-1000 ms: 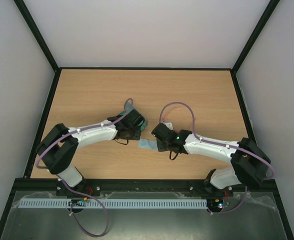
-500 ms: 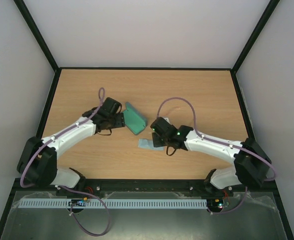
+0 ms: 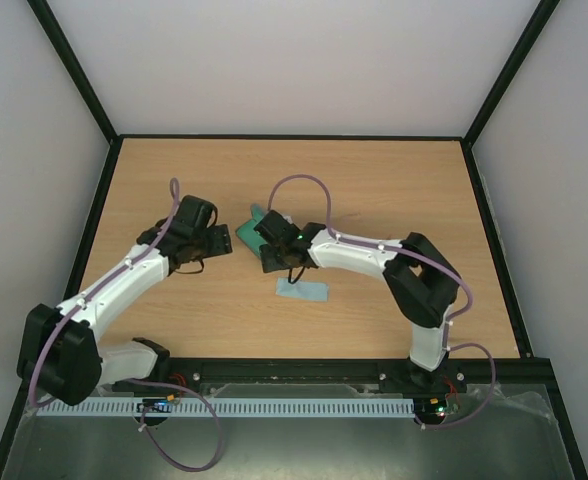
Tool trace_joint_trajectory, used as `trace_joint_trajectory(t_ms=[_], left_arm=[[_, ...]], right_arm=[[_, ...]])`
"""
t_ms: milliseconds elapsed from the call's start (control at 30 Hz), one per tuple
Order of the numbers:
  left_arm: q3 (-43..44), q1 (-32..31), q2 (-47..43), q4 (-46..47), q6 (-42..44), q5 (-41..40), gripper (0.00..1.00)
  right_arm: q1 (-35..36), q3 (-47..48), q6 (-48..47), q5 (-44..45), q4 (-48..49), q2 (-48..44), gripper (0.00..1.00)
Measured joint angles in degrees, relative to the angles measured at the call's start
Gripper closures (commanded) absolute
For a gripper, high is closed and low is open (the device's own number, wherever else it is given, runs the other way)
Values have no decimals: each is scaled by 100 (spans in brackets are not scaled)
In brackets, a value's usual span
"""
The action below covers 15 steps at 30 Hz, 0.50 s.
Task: Organize the sunglasses
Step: Fold the glasses cleaning cloth at the center of the board, then adjust the sunglasses case at the center of the board.
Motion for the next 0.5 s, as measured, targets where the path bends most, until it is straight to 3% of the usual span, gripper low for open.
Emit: trace_joint_trajectory(t_ms=[500], left_arm=[[-131,2,-219,-87,15,348,28]], right_arm=[[-4,289,151,697,-280,798,39]])
